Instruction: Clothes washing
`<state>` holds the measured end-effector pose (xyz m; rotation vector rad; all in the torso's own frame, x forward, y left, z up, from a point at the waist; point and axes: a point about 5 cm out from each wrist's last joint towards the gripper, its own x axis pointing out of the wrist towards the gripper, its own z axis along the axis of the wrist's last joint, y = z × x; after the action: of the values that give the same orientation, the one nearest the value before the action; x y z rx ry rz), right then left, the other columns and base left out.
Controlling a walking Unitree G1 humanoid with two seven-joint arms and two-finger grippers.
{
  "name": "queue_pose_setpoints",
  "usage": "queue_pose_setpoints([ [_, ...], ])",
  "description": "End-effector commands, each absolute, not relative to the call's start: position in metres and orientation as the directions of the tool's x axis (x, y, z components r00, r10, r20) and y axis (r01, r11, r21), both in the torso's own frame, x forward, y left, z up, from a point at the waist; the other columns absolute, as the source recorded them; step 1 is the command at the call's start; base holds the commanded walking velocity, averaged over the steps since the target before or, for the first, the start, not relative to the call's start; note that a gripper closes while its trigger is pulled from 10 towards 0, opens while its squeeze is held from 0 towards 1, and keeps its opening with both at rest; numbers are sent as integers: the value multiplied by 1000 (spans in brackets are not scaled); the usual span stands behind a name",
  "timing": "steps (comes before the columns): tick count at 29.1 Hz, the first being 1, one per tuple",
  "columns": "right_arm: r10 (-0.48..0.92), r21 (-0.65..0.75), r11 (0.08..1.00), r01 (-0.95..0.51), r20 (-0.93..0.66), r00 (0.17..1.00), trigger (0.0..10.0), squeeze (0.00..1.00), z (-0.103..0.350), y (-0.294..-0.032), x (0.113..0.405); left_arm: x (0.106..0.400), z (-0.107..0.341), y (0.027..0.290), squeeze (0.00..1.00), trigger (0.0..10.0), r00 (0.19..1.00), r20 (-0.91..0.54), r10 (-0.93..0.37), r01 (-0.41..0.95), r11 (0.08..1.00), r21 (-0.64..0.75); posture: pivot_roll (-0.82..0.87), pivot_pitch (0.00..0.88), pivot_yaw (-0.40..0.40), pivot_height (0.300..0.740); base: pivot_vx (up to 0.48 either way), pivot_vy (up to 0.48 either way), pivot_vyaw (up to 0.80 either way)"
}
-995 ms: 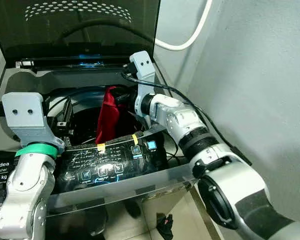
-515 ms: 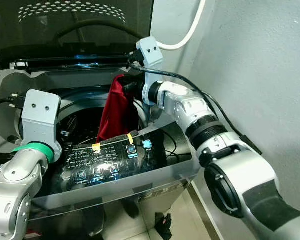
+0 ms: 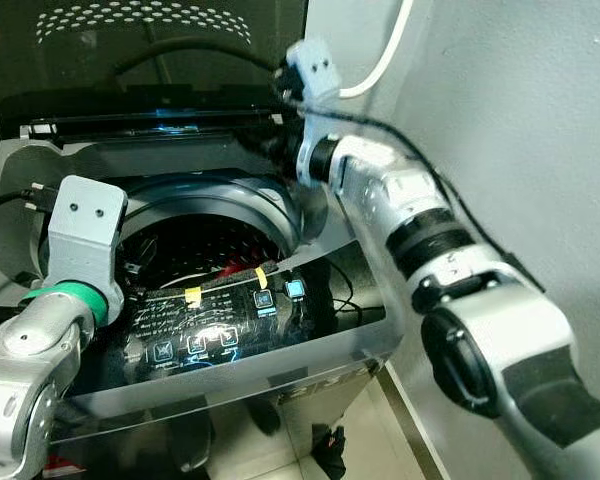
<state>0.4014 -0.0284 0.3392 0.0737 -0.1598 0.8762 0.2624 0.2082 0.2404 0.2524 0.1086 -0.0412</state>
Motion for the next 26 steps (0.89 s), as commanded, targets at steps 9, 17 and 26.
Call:
queue_pose_setpoints([
  [9,493,168,820,-547,278,825,10000,0,338,-83,415,277,245,190,0,10000,989,-109,-101,124,966,229,214,7,41,740,0,0,0],
  [17,315,112,933,-343,207,926,10000,0,267,-98,407,289,244,175,0,10000,993,8,-120,115,964,240,178,4,61,740,0,0,0],
  [26,307,108,923,-370,372,876,10000,0,252,-103,372,290,239,173,0,10000,993,47,-104,92,974,208,157,0,56,740,0,0,178],
])
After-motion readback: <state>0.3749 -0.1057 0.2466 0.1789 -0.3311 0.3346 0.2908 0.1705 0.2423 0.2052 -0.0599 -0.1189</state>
